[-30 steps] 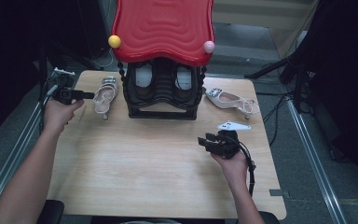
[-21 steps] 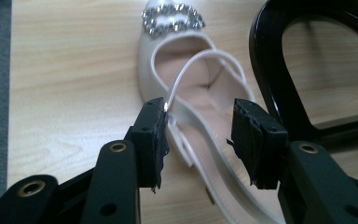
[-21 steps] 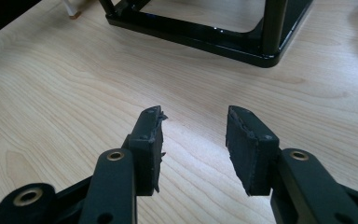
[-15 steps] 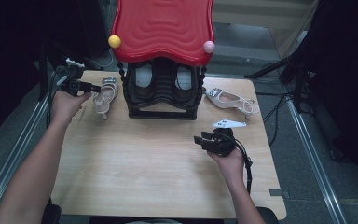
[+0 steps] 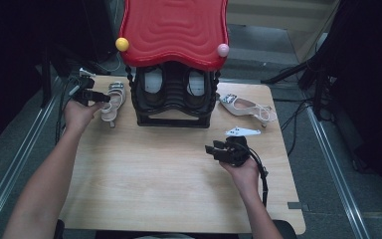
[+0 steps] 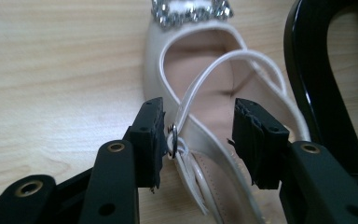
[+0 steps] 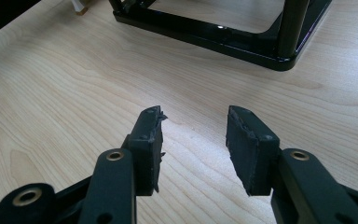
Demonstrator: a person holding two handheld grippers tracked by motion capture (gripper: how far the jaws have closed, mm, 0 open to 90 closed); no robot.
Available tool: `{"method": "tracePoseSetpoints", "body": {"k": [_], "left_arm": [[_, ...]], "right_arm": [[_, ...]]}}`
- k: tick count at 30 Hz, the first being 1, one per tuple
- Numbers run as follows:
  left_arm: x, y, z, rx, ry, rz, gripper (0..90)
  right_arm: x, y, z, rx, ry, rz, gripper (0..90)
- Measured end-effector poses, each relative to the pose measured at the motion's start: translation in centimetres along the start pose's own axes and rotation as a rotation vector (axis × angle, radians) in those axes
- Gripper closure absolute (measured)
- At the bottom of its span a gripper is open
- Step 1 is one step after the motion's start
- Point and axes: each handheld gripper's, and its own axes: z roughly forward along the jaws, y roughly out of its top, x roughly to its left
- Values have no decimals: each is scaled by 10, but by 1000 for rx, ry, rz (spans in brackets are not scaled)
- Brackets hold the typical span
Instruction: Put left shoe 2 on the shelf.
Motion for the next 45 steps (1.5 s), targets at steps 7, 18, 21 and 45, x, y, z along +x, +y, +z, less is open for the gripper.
{"method": "tracePoseSetpoints", "body": {"k": [7, 18, 21, 45], "left_arm": [[-1, -3, 9, 6, 1, -6, 555], [2, -2, 14, 2, 35, -27, 666], [1, -2, 13, 10, 61, -6, 738], [4, 1, -11, -20, -8, -94, 819]], "right_arm": [[0, 0, 2, 5, -1, -2, 571], [0, 0, 2, 4, 2, -4, 568], [0, 0, 1, 1, 3, -1, 568], [-1, 0, 1, 1, 1, 1, 567]]}}
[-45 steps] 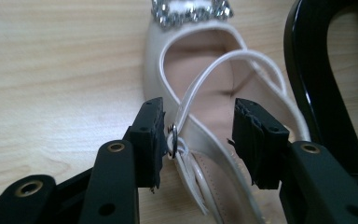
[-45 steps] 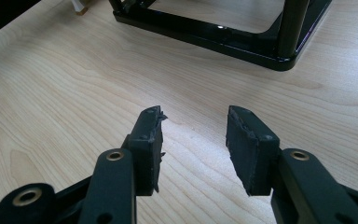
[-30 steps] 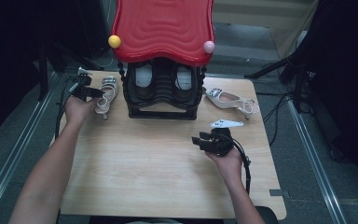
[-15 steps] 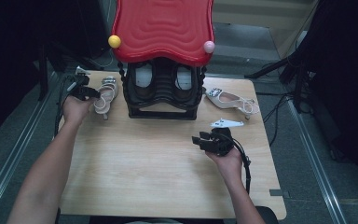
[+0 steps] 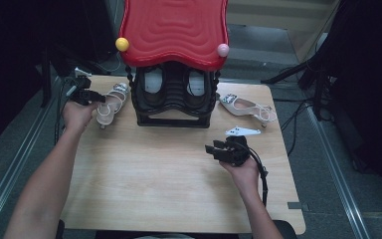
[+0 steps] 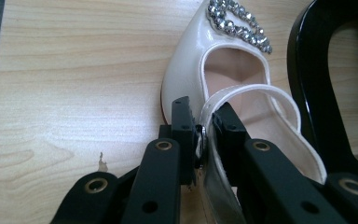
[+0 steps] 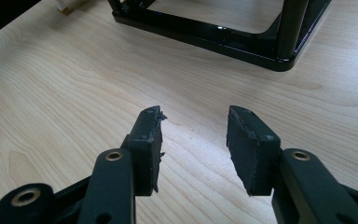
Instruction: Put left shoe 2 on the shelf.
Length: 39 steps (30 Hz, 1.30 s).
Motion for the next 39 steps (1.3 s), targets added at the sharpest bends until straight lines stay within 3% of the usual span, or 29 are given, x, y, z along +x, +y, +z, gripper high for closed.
{"method": "tracePoseSetpoints", "body": {"k": [7, 21, 25, 39], "left_arm": [[5, 2, -9, -5, -27, -28, 822], [2, 10, -29, -10, -61, -13, 822], [-4, 18, -41, -43, -67, -3, 823], [-17, 42, -84, -77, -87, 15, 824]], "right_arm": [[0, 0, 0, -3, 1, 0, 566], [1, 0, 1, 2, 3, -1, 565], [1, 0, 1, -1, 1, -2, 564], [1, 0, 0, -1, 3, -3, 563]]}}
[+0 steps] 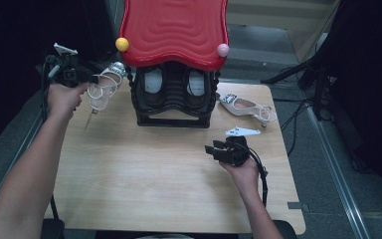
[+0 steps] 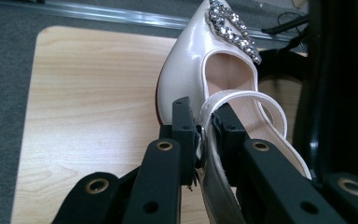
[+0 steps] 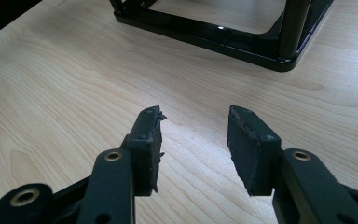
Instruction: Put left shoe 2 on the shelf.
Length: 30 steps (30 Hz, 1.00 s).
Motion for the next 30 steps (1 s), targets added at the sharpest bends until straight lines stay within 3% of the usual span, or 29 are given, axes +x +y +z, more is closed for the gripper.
{"method": "tracePoseSetpoints", "body": {"k": [6, 14, 21, 29, 30], "left_arm": [[-8, 14, -18, -15, -8, 21, 824], [-19, 31, -40, -53, -52, -8, 824], [-32, 45, -58, -72, -50, 27, 824], [-44, 59, -81, -109, -63, 27, 824], [-45, 61, -85, -108, -68, 44, 824]], "right_arm": [[0, 0, 0, 0, 1, -2, 561], [0, 0, 0, 0, 1, 2, 558], [0, 0, 0, -1, 0, 1, 557], [0, 0, 0, 1, 2, 3, 557], [0, 0, 0, 1, 2, 4, 557]]}}
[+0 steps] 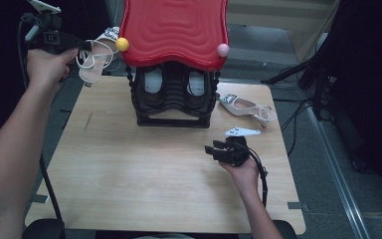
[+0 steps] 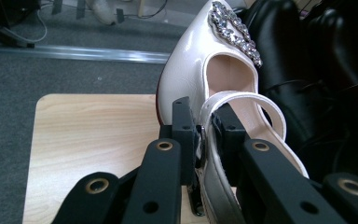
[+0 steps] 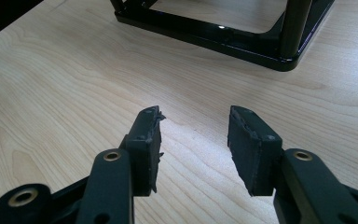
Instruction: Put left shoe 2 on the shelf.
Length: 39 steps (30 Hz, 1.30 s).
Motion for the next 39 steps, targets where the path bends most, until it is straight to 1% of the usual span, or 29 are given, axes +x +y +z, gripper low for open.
{"method": "tracePoseSetpoints", "body": {"k": [4, 5, 7, 10, 11, 15, 18, 20, 22, 23, 24, 28, 29, 31, 35, 37, 39], "left_arm": [[-3, 6, -10, -23, -22, -8, 824], [-5, 8, -13, -29, -21, -9, 824], [-8, 12, -18, -37, -15, 0, 824], [-12, 19, -26, -45, -18, 7, 824], [-13, 21, -29, -49, -23, 3, 823], [-21, 30, -39, -52, -18, 21, 823], [-25, 35, -45, -49, -27, 16, 823], [-29, 39, -50, -50, -23, 16, 823], [-33, 44, -56, -44, -19, 26, 824], [-35, 47, -59, -41, -20, 31, 824], [-39, 50, -63, -53, -22, 28, 824], [-50, 59, -72, -67, -44, 33, 823], [-54, 60, -74, -79, -46, 32, 823], [-60, 64, -79, -79, -56, 48, 823], [-72, 73, -90, -105, -63, 56, 823], [-78, 76, -93, -112, -70, 64, 823], [-84, 79, -92, -119, -84, 60, 822]], "right_arm": [[0, 0, -1, -2, 3, -3, 556], [0, 0, 0, -1, 2, -2, 556], [0, 0, 0, 1, 2, 0, 556], [0, 0, 0, -1, 2, 0, 556], [0, 0, 0, -1, 1, -2, 556], [0, 0, 1, 0, 0, 0, 555], [0, 0, 0, -1, -1, 0, 554], [0, 0, 0, -3, -1, 6, 550], [-1, 0, -1, -5, -2, 9, 549], [-1, 0, -1, -6, -2, 8, 549], [-1, 0, -1, -5, -3, 9, 549], [-1, 0, -1, -4, -2, 9, 549], [-1, 0, 0, -1, -2, 7, 549], [-1, -1, 0, 2, 0, 7, 546], [0, -1, 2, 3, 0, 5, 546], [1, -1, 2, 5, 2, 0, 546], [1, -1, 2, 6, 3, 0, 546]]}}
